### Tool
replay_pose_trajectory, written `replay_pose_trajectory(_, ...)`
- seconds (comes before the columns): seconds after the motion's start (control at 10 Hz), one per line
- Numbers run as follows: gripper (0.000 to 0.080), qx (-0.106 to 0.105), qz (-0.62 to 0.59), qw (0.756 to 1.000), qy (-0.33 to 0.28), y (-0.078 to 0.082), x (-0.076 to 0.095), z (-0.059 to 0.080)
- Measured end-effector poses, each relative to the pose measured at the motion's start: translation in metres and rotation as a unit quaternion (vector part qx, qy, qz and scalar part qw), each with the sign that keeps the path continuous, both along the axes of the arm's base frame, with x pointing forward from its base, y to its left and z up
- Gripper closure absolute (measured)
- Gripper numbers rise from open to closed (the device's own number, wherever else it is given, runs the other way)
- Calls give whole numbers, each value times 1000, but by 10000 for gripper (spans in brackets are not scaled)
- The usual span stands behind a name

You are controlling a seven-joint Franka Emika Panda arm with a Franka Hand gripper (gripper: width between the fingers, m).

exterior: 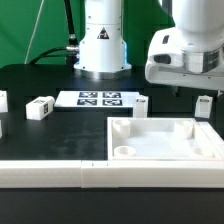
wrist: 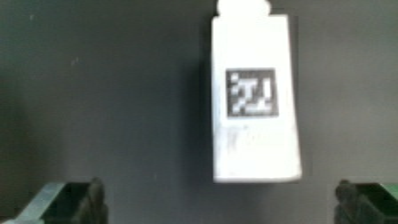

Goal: Assemble one leg

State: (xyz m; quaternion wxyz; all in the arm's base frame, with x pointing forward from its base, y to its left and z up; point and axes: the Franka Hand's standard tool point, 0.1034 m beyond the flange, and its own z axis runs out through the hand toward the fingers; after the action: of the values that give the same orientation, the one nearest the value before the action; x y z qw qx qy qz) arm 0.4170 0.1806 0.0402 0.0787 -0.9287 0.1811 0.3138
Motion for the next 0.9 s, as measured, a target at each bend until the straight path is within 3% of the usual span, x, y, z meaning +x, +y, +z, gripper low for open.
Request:
replay_pose_trajectory(0.1, 151, 21, -6, 1000, 9, 0, 2, -5)
replay_pose_trajectory(0.2, 151, 33, -8, 999, 41, -1, -7, -7)
replay_pose_trajectory(0.5, 151, 56, -9, 991, 119, -6, -10, -12)
replay_pose_trajectory(0.8, 151, 47, -17, 993, 111, -3, -8, -16)
replay_pose_trajectory(0.9, 151, 42, -18, 993, 111, 8, -10, -14)
